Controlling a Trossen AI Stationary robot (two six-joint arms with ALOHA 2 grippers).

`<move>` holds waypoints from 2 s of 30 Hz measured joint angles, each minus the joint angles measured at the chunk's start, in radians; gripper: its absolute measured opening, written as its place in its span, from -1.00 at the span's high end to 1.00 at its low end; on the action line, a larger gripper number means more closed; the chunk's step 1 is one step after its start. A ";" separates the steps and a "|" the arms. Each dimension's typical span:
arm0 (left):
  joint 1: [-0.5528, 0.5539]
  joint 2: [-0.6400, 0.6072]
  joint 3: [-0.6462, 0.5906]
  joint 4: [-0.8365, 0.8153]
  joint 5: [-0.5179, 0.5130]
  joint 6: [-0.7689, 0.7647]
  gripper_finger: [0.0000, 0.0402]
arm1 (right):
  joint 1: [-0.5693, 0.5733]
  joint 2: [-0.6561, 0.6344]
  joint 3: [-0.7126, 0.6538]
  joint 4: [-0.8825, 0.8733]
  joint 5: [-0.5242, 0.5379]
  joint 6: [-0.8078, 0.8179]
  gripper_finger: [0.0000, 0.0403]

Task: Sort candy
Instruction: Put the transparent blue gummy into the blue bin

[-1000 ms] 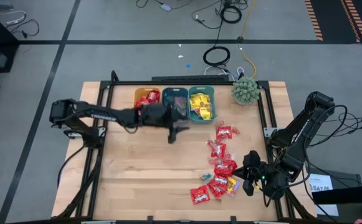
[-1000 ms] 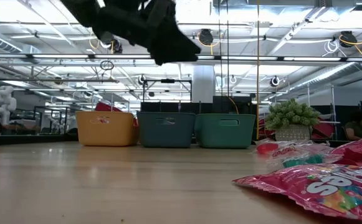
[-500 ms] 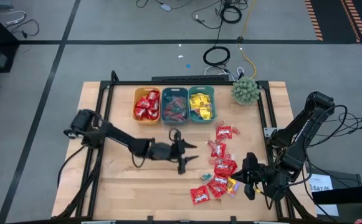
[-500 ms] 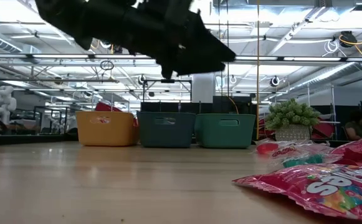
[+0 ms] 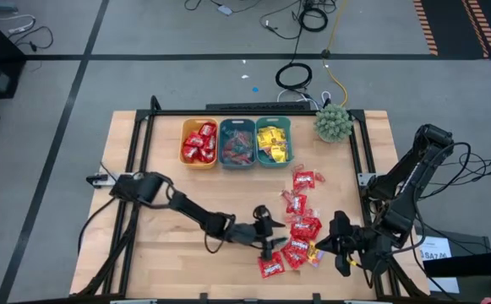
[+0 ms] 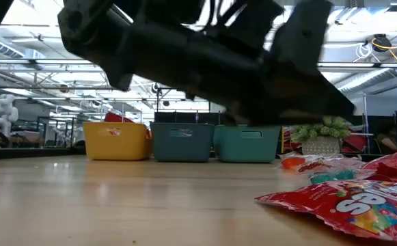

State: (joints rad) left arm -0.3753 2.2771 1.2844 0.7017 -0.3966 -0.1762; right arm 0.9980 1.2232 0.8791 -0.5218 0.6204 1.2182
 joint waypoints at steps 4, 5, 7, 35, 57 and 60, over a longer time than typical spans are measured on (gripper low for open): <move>-0.008 0.060 0.042 -0.051 0.025 -0.027 -0.04 | 0.011 0.000 0.000 0.002 -0.001 0.000 1.00; -0.012 0.070 0.046 -0.078 0.030 -0.050 -0.04 | 0.013 0.000 0.000 0.002 -0.001 0.000 1.00; -0.018 0.092 0.051 -0.091 0.071 -0.094 -0.04 | 0.019 0.000 0.000 0.002 -0.001 0.000 1.00; 0.272 -0.412 -0.188 -0.313 0.157 0.196 0.95 | 0.018 0.000 0.000 -0.006 0.006 0.000 1.00; 0.812 -0.735 -0.537 -0.301 0.326 0.157 0.34 | 0.015 0.000 0.000 -0.040 0.090 0.134 1.00; 0.823 -0.735 -0.537 -0.290 0.329 0.157 0.13 | 0.011 0.000 0.000 -0.046 0.090 0.136 1.00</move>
State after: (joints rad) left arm 0.4479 1.5425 0.7471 0.4114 -0.0673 -0.0189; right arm 1.0087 1.2236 0.8791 -0.5674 0.7101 1.3540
